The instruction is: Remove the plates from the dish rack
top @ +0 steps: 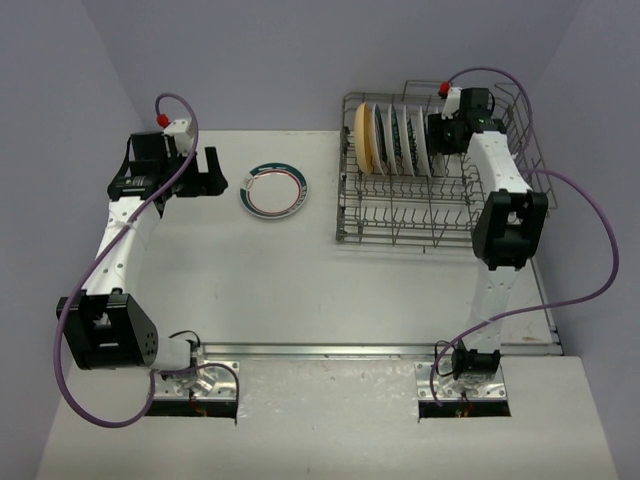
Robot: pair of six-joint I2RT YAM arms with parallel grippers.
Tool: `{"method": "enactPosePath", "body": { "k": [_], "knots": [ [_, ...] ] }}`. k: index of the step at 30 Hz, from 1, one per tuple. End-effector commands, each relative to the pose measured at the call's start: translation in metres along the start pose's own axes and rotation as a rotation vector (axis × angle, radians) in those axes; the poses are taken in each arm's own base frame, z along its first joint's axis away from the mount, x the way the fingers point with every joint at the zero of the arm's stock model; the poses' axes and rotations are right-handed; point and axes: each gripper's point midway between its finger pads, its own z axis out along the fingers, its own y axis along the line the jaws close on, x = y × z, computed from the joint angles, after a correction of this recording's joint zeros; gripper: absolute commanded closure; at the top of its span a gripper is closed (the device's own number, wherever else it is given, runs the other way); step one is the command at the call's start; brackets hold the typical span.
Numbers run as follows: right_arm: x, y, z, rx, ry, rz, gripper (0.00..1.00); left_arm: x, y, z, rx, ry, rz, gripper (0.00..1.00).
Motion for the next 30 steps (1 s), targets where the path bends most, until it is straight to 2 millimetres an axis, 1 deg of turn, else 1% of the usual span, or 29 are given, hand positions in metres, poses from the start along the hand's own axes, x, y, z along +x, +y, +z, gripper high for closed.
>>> {"method": "enactPosePath", "body": {
  "k": [1,3,8,11,14,15,20,21,24,26,30],
  "knots": [
    [-0.012,0.005,-0.002,-0.018,-0.050,0.069,0.48,-0.011,-0.003,-0.004,0.015,-0.045,-0.006,0.04],
    [-0.010,0.005,0.000,-0.016,-0.045,0.088,0.53,-0.011,-0.004,-0.003,0.018,-0.043,-0.009,0.04],
    [-0.016,0.003,-0.002,0.001,-0.062,0.099,0.68,-0.010,-0.003,-0.004,0.013,-0.038,-0.009,0.04],
    [-0.025,0.005,-0.013,-0.005,-0.086,0.100,0.78,-0.009,-0.003,-0.004,0.011,-0.034,-0.008,0.04],
    [-0.036,0.009,-0.026,-0.021,-0.117,0.098,0.84,-0.010,-0.003,-0.004,0.013,-0.036,-0.012,0.04],
    [-0.038,0.009,-0.028,-0.022,-0.121,0.098,0.86,-0.010,-0.003,-0.004,0.013,-0.037,-0.013,0.04],
    [-0.060,0.012,-0.055,-0.040,-0.184,0.113,0.98,-0.013,0.000,-0.005,-0.009,-0.043,-0.020,0.01],
    [-0.068,0.013,-0.064,-0.049,-0.207,0.116,0.99,-0.015,0.001,-0.006,-0.019,-0.047,-0.037,0.00],
    [-0.082,0.013,-0.083,-0.076,-0.253,0.109,1.00,-0.019,0.000,-0.009,-0.023,-0.057,-0.060,0.00],
    [-0.091,0.017,-0.094,-0.109,-0.282,0.083,1.00,-0.021,-0.005,-0.011,0.000,-0.064,-0.058,0.00],
    [-0.110,0.025,-0.124,-0.146,-0.356,-0.039,1.00,-0.024,-0.014,-0.015,0.043,-0.064,-0.059,0.00]
  ]
}}
